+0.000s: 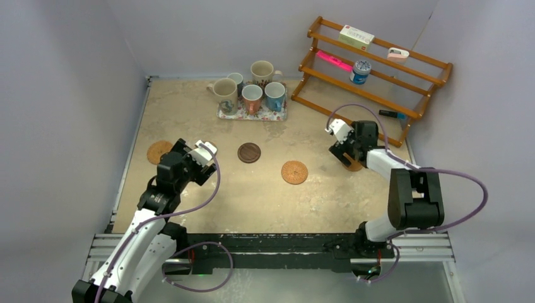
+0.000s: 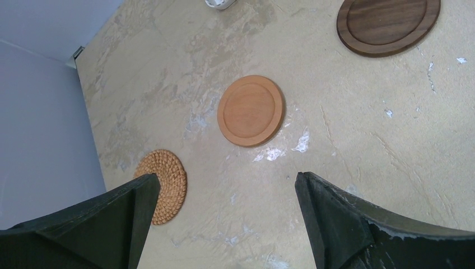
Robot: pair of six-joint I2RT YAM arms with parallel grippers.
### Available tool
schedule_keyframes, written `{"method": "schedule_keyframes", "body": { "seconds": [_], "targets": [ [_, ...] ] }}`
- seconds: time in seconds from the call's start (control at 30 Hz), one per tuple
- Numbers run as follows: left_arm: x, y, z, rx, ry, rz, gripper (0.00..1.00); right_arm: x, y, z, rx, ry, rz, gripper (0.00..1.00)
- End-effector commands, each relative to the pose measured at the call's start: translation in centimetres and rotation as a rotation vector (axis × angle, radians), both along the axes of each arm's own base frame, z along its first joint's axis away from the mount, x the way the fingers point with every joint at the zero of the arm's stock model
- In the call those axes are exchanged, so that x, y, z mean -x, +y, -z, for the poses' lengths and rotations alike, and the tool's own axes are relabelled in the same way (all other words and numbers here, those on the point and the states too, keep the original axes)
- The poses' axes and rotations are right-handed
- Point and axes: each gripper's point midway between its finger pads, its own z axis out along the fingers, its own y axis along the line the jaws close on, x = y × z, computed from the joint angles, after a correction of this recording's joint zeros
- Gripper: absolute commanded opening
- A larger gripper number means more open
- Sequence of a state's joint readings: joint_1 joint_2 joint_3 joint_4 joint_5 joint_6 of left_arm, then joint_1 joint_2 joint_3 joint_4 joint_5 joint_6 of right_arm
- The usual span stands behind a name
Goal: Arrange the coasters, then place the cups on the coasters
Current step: Move the coaster to the center of the board.
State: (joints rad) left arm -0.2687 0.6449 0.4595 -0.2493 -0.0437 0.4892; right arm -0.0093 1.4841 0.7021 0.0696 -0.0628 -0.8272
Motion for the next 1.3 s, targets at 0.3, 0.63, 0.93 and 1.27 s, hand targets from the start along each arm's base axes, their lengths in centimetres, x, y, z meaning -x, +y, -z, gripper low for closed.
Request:
{"method": "schedule_keyframes", "body": {
  "seconds": [0.3, 0.63, 0.93, 1.27],
  "targets": [
    [-0.1, -0.1, -0.9, 0.024, -0.047, 0.002, 1.0, 2.1, 11.1, 4.5, -0.092, 0.283, -0.224, 0.99],
    [0.1, -0.3, -1.2, 0.03, -0.064, 0.017, 1.0, 1.8, 18.8, 4.0, -0.13, 0.306, -0.385, 0.99],
    [0.0, 0.1, -1.3, 0.025, -0.072, -0.004, 1.0, 2.7, 23.4, 3.7, -0.19, 0.295, -0.482, 0.99],
    [0.1, 0.2, -1.6, 0.027, -0.085, -0.009, 1.0, 0.5, 24.9, 3.5, -0.229, 0.212, -0.401, 0.99]
  ]
}}
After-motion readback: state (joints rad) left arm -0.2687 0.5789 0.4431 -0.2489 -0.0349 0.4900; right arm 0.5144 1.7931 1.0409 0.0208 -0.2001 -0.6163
